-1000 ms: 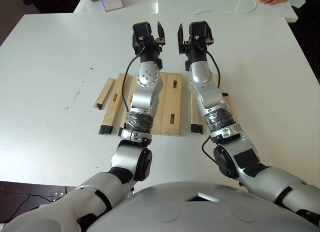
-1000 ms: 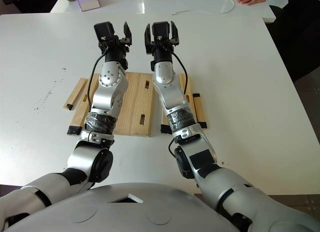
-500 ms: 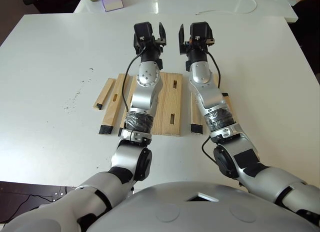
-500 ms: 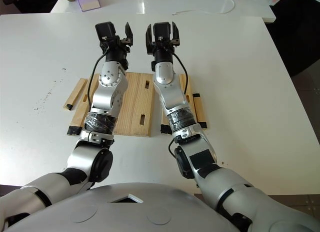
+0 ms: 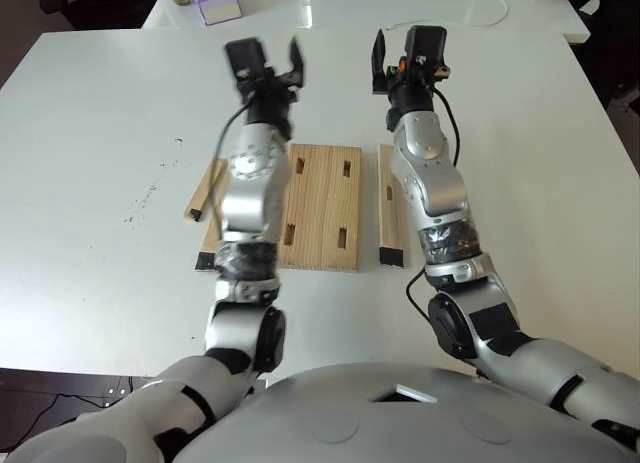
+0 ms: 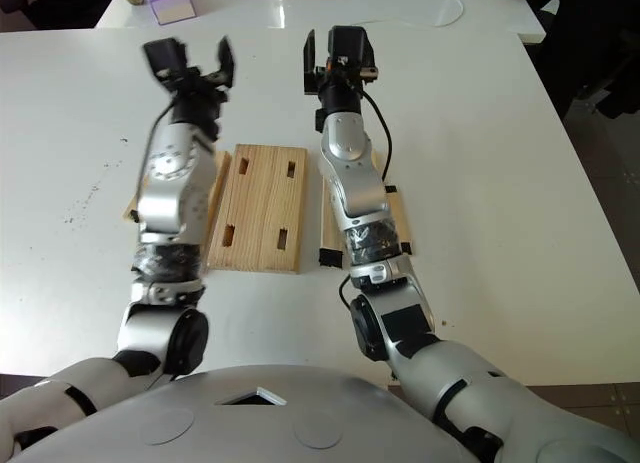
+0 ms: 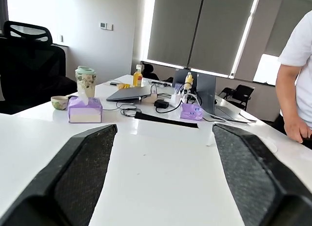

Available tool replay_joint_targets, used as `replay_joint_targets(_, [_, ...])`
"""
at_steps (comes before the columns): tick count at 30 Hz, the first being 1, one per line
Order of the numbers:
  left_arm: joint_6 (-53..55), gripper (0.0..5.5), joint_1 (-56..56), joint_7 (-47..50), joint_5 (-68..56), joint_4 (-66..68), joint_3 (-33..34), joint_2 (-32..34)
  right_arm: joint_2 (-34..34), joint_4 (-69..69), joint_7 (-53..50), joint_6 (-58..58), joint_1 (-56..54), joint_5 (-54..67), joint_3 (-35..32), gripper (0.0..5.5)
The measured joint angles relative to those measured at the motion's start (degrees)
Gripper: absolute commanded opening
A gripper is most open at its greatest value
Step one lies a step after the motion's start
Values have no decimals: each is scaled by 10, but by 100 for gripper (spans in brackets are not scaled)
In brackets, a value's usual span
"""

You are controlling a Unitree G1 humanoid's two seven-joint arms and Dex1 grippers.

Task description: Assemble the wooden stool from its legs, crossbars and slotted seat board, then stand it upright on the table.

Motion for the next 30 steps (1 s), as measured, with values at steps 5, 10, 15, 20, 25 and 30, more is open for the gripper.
replay_joint_targets(5, [121,363,108,-212,-115,-99,78,193,-12,-72,25,57,45,31,-36,383])
replay_joint_targets(10, [154,363,215,-357,-151,-25,155,324,-25,-86,29,67,58,33,-60,383])
replay_joint_targets(15, [139,363,237,-413,-150,56,163,352,-11,-86,19,67,73,27,-59,383])
replay_joint_targets(20, [114,363,236,-430,-134,101,142,358,-3,-85,13,66,87,24,-58,383])
replay_joint_targets(25, [89,363,235,-445,-123,113,116,358,-8,-77,11,62,87,13,-60,383])
replay_joint_targets(30, [74,363,237,-457,-108,118,97,359,-9,-75,11,56,88,10,-61,383])
